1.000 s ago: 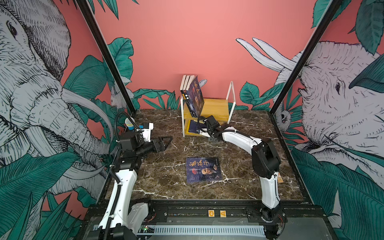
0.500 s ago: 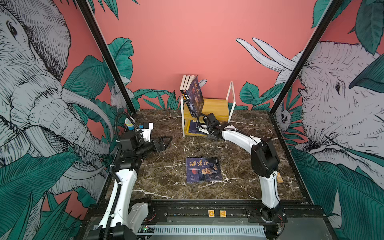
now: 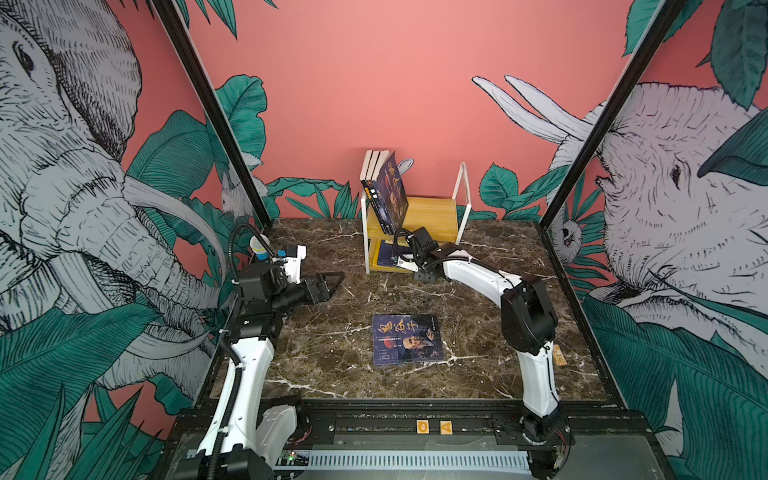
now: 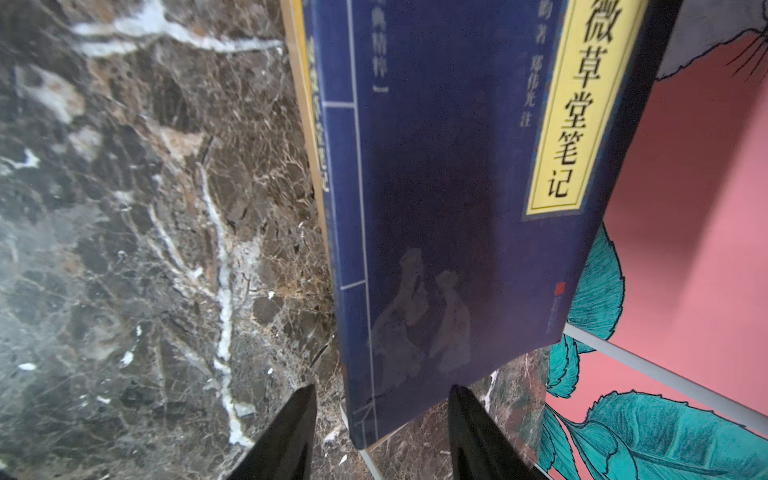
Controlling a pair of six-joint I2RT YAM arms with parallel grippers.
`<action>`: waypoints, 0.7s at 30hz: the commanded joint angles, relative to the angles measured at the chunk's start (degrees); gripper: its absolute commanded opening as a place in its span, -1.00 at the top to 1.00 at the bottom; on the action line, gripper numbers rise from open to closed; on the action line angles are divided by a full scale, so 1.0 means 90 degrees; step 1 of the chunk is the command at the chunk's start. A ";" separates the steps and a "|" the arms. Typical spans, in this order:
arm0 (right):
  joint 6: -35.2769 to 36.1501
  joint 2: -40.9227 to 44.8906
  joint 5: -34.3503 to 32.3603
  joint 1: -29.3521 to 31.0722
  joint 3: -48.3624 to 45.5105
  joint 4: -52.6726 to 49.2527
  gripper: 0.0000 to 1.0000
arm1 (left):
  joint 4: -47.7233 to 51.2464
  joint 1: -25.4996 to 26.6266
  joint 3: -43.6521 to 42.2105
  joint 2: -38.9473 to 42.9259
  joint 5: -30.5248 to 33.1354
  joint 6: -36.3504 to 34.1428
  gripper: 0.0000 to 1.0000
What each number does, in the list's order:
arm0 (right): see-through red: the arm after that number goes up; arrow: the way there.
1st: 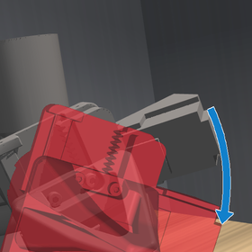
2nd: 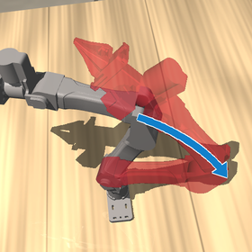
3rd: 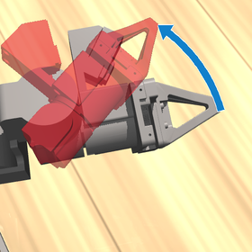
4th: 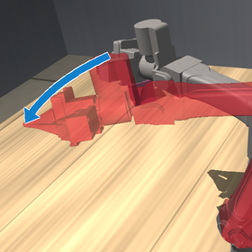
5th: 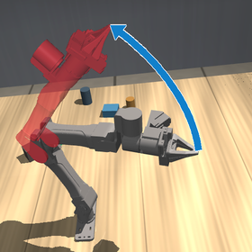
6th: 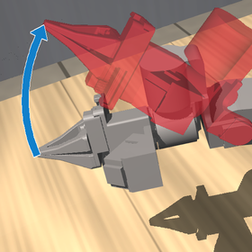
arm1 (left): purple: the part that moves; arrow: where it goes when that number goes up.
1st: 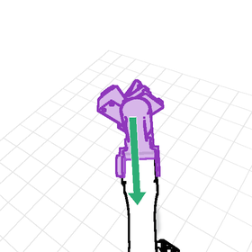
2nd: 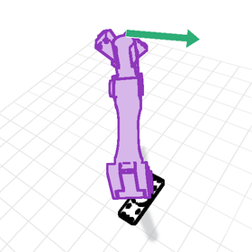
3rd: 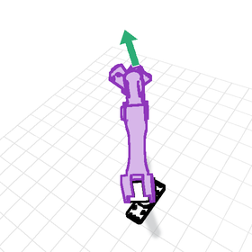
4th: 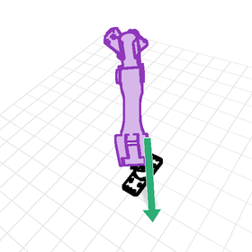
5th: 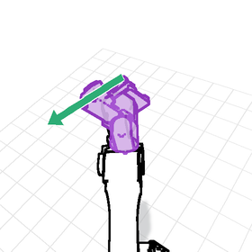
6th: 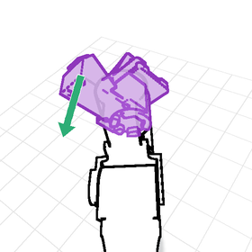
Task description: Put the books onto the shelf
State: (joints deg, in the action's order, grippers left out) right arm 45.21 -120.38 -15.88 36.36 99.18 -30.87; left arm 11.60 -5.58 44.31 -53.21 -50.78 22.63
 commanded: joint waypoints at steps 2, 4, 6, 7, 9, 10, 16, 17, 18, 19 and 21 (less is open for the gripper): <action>-0.0097 -0.0275 -0.0254 -0.0007 0.0271 0.0147 0.00 | -0.0046 -0.0025 -0.0018 -0.0003 -0.0085 -0.0084 -0.99; -0.0114 -0.0326 -0.0258 -0.0007 0.0334 0.0201 0.03 | -0.0061 -0.0027 -0.0002 0.0002 -0.0139 -0.0067 -0.99; -0.0059 -0.0354 -0.0322 -0.0012 0.0321 0.0308 0.06 | -0.0135 -0.0033 -0.0059 -0.0017 -0.0115 -0.0086 -0.99; -0.0035 -0.0376 -0.0360 -0.0007 0.0327 0.0334 0.07 | -0.0122 -0.0027 -0.0064 -0.0024 -0.0084 -0.0119 -0.99; -0.0033 -0.0403 -0.0405 -0.0009 0.0371 0.0338 0.09 | -0.0052 -0.0031 -0.0022 -0.0024 -0.0080 -0.0113 -0.99; -0.0033 -0.0399 -0.0398 -0.0007 0.0400 0.0330 0.11 | -0.0038 -0.0034 -0.0002 -0.0024 -0.0121 -0.0089 -0.99; -0.0069 -0.0433 -0.0423 -0.0021 0.0546 0.0409 0.21 | -0.0056 -0.0034 -0.0028 -0.0037 -0.0069 -0.0128 -0.99; -0.0082 -0.0452 -0.0397 -0.0026 0.0578 0.0373 0.20 | -0.0041 -0.0031 -0.0015 -0.0029 -0.0096 -0.0114 -0.99; -0.0082 -0.0453 -0.0370 -0.0017 0.0601 0.0368 0.20 | -0.0052 -0.0025 -0.0017 -0.0034 -0.0128 -0.0094 -0.99; -0.0076 -0.0453 -0.0358 -0.0017 0.0597 0.0378 0.19 | -0.0089 -0.0024 -0.0040 -0.0017 -0.0128 -0.0093 -0.99; -0.0091 -0.0454 -0.0347 -0.0009 0.0606 0.0373 0.15 | -0.0107 -0.0031 -0.0070 -0.0022 -0.0093 -0.0119 -0.99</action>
State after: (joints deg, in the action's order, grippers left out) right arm 45.15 -123.66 -18.90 36.36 103.09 -28.97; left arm 11.60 -5.58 44.25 -53.71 -51.05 22.61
